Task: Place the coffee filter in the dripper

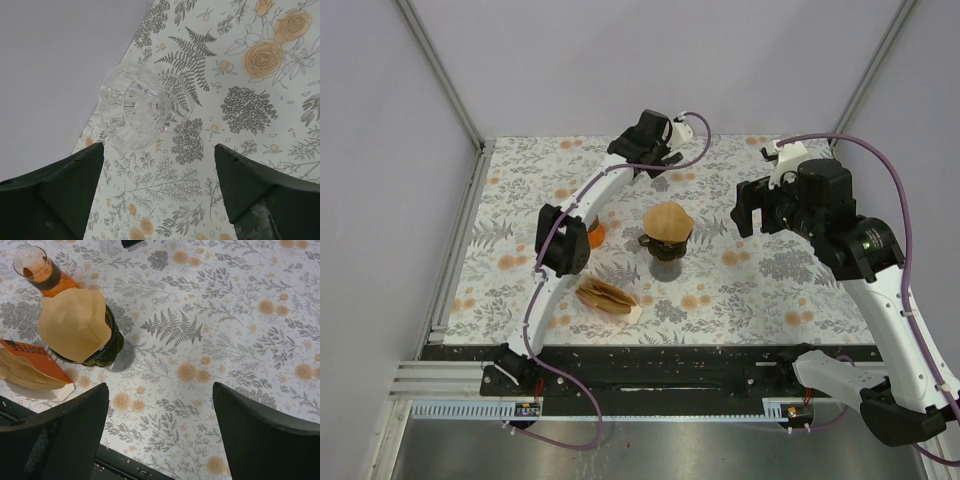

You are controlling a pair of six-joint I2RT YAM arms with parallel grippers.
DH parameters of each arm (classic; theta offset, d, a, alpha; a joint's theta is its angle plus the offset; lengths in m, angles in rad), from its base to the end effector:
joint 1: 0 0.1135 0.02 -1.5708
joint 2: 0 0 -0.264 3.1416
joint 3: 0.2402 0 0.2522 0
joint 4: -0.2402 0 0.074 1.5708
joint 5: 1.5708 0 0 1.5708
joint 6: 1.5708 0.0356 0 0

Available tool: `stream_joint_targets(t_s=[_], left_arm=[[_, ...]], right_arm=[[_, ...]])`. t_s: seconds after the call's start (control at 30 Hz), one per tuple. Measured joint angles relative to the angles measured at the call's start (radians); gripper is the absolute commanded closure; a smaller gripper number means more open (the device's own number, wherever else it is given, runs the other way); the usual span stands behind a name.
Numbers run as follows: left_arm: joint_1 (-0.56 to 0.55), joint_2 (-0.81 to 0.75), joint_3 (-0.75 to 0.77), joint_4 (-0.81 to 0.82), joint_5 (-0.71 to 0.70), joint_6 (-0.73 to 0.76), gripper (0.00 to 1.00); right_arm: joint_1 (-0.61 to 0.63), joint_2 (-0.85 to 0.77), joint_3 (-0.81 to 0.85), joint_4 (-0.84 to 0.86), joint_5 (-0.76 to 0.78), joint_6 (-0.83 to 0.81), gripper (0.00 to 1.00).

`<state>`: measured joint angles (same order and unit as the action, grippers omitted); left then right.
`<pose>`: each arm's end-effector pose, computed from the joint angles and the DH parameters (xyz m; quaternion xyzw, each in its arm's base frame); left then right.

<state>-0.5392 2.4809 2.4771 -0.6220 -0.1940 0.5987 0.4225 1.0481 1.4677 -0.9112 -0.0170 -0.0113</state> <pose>0.4857 -0.2826 0.2708 0.4403 0.7704 0.0997 0.4502 0.1677 0.0760 0.4451 -0.1889 0.8368 0.1120 0.5015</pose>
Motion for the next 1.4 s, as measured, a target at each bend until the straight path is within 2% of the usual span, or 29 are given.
stream_joint_targets(t_s=[0.17, 0.33, 0.6, 0.9, 1.2, 1.33, 1.4], left_arm=[[0.012, 0.083, 0.003, 0.063, -0.048, 0.083, 0.01], [0.026, 0.144, 0.013, 0.101, -0.055, 0.157, 0.02], [0.038, 0.158, 0.008, 0.16, -0.045, 0.29, 0.06], [0.04, 0.161, -0.019, 0.22, 0.023, 0.356, 0.1], [0.058, 0.201, -0.019, 0.251, 0.028, 0.378, 0.14], [0.071, 0.226, -0.019, 0.255, 0.03, 0.379, 0.21], [0.076, 0.232, -0.019, 0.257, 0.033, 0.375, 0.33]], right_arm=[[0.0, 0.006, 0.038, -0.03, 0.044, -0.008, 0.08], [0.0, 0.005, 0.079, -0.052, 0.083, -0.007, 0.08], [0.0, 0.004, 0.099, -0.095, 0.134, -0.008, 0.07], [0.0, 0.016, 0.132, -0.115, 0.162, -0.033, 0.07], [0.0, 0.034, 0.132, -0.117, 0.181, -0.053, 0.07], [0.0, 0.045, 0.132, -0.116, 0.183, -0.057, 0.06], [0.0, 0.048, 0.132, -0.116, 0.183, -0.059, 0.06]])
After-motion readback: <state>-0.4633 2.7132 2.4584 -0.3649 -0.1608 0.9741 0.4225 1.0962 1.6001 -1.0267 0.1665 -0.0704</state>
